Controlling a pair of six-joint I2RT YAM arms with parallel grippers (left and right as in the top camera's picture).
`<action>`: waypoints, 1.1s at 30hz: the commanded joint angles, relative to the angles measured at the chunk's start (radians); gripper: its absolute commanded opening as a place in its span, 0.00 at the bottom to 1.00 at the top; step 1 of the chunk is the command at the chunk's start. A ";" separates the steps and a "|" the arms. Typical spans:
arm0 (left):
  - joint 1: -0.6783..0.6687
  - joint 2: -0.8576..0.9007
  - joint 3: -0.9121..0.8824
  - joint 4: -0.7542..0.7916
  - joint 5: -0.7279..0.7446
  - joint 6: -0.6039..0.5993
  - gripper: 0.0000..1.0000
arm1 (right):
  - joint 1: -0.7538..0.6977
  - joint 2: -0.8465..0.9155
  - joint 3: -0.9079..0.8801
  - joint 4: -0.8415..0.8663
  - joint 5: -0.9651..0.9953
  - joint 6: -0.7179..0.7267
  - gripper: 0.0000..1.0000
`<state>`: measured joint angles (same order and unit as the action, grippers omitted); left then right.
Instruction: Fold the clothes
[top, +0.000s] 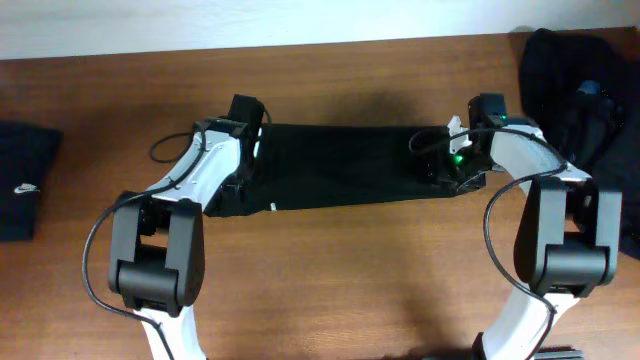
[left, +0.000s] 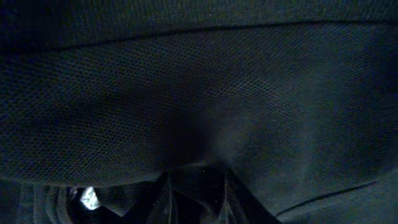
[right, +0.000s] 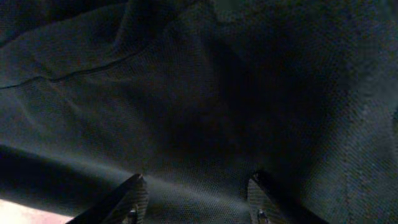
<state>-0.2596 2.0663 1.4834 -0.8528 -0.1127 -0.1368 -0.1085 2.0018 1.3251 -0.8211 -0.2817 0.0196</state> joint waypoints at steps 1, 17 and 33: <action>0.002 -0.047 0.077 -0.013 -0.003 -0.013 0.28 | -0.016 0.026 0.024 -0.069 0.079 -0.005 0.63; 0.002 -0.114 0.077 -0.041 0.136 -0.013 0.42 | -0.019 -0.083 0.298 -0.243 0.298 -0.005 0.99; 0.048 -0.001 0.061 -0.031 0.196 -0.012 0.42 | -0.073 0.053 0.298 -0.188 0.108 -0.136 0.99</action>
<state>-0.2138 2.0632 1.5459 -0.8856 0.0551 -0.1436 -0.1711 2.0029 1.6257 -1.0126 -0.0895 -0.0498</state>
